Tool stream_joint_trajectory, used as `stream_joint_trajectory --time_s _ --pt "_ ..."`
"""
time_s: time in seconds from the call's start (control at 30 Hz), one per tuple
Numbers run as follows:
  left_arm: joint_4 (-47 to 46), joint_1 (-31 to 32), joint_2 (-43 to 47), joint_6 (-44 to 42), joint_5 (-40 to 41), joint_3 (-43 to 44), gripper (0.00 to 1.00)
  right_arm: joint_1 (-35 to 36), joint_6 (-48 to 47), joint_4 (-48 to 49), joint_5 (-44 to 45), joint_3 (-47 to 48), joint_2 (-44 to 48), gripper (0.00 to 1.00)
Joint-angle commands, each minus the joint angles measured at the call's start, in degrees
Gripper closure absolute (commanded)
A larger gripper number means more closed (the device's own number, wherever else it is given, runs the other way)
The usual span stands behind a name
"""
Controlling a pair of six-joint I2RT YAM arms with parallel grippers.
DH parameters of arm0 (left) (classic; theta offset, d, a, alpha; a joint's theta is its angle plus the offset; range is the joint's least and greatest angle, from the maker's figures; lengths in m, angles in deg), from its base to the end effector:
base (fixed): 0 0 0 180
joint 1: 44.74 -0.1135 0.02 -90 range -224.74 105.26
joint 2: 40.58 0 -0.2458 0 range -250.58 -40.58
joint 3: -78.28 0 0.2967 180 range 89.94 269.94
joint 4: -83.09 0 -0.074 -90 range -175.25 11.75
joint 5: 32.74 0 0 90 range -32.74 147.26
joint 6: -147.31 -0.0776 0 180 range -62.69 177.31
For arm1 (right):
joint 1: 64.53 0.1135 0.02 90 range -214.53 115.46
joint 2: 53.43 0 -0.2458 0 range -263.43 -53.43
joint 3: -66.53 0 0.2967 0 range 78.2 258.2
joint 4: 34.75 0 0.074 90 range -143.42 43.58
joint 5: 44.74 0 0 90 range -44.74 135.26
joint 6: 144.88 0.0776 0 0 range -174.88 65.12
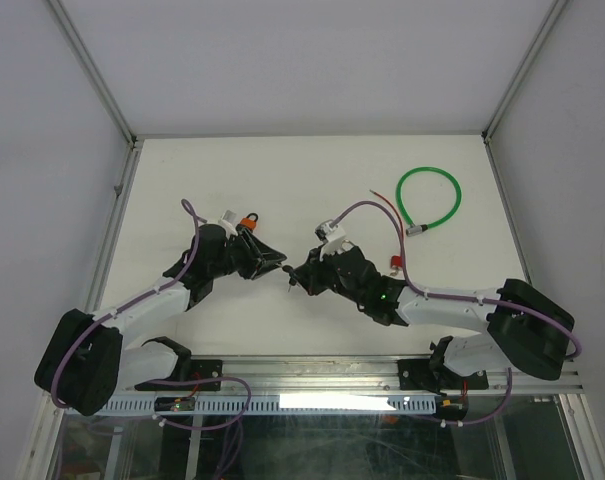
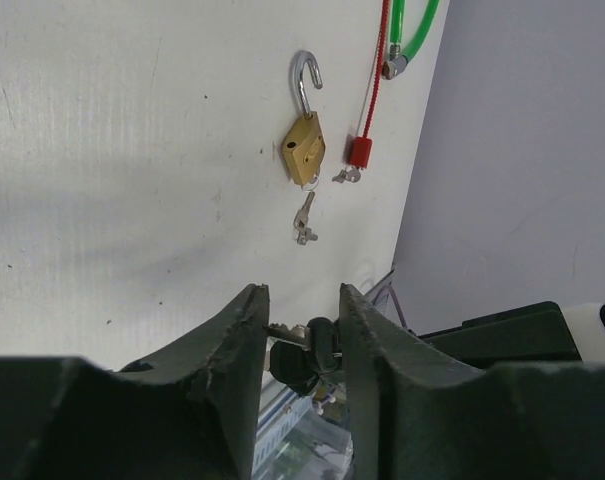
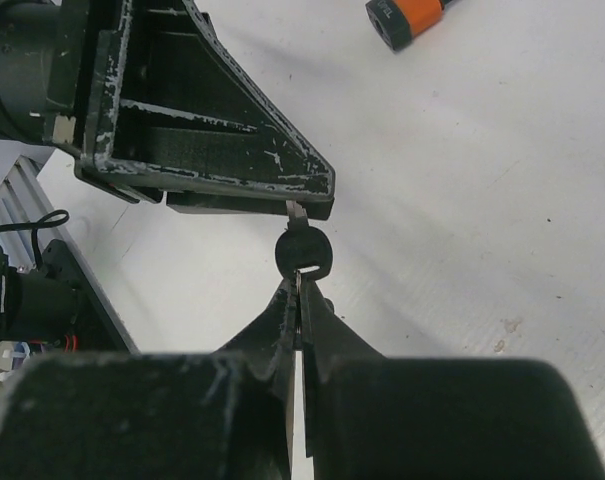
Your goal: Unlock with the key
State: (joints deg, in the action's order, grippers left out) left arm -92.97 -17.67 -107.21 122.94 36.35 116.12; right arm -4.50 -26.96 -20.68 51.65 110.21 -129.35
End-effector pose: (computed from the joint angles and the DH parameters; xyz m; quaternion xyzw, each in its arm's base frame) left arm 0.2597 -0.1638 0.1170 -0.2029 0.8434 -0.4509 0.2101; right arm 0.1847 0.3030 0.1465 -0.1922 0.7861 0.3742 0.4528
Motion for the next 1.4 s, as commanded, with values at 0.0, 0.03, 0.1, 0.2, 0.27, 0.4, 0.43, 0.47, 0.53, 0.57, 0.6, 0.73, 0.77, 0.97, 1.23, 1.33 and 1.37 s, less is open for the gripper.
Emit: stream_joint_trajectory --time_s 0.0,0.03,0.1,0.2,0.27,0.4,0.43,0.47,0.53,0.57,0.6,0.73,0.77,0.97,1.23,1.33,1.37 --pt "-5.0 0.7 1.1 1.1 2.5 -0.3 0.74 0.4 -1.4 5.5 -0.6 -0.4 1.9 1.00" --pt "-5.0 0.7 1.4 0.9 2.8 -0.3 0.80 0.5 -1.9 5.8 -0.9 -0.6 1.9 1.00" --pt "-4.8 0.7 1.8 0.3 3.2 0.0 0.95 0.5 -3.5 6.4 -1.6 -1.1 1.9 1.00" --pt "-3.4 1.1 3.0 -0.8 5.1 0.6 1.00 0.6 -7.2 7.0 -1.5 -2.0 2.7 0.92" --pt "-0.2 2.0 4.4 -2.6 7.7 1.8 1.00 0.7 -10.4 6.9 -1.6 -2.3 3.7 0.80" --pt "9.6 5.2 7.1 -8.0 16.7 7.4 1.00 0.6 -17.8 5.4 0.1 -1.8 6.6 0.57" --pt "11.8 6.2 7.8 -9.1 19.2 8.7 1.00 0.6 -19.7 5.4 0.7 -1.8 7.5 0.53" --pt "13.4 7.2 8.6 -10.0 21.4 10.0 1.00 0.6 -21.9 5.8 0.8 -1.9 8.3 0.51" --pt "16.5 9.0 9.9 -11.6 25.5 12.4 1.00 0.6 -26.1 6.5 0.7 -1.6 9.5 0.47" --pt "17.5 9.9 10.4 -12.1 27.6 13.4 1.00 0.6 -28.8 7.0 0.0 -1.3 9.6 0.46" --pt "18.5 10.9 10.6 -12.7 29.5 14.3 1.00 0.6 -31.4 8.0 -0.9 -1.4 9.7 0.46" --pt "20.8 15.2 10.1 -14.9 37.2 18.1 1.00 0.6 -41.1 15.0 -4.2 -2.7 9.6 0.46" --pt "21.1 16.2 9.9 -15.3 38.8 18.8 1.00 0.6 -42.7 17.0 -4.7 -3.1 9.5 0.46" --pt "21.5 21.4 8.8 -16.2 46.7 21.8 1.00 0.7 -50.3 30.6 -7.1 -5.8 6.1 0.45" --pt "21.5 23.4 7.9 -15.8 49.5 23.3 1.00 1.0 -54.4 36.1 -4.9 -4.7 0.3 0.50" --pt "21.4 23.7 7.8 -15.1 49.6 23.2 1.00 1.1 -55.2 37.7 -3.8 -4.3 -1.4 0.54" --pt "21.4 23.8 7.8 -14.9 49.7 23.3 1.00 1.1 -55.3 38.0 -3.7 -4.2 -1.8 0.55"
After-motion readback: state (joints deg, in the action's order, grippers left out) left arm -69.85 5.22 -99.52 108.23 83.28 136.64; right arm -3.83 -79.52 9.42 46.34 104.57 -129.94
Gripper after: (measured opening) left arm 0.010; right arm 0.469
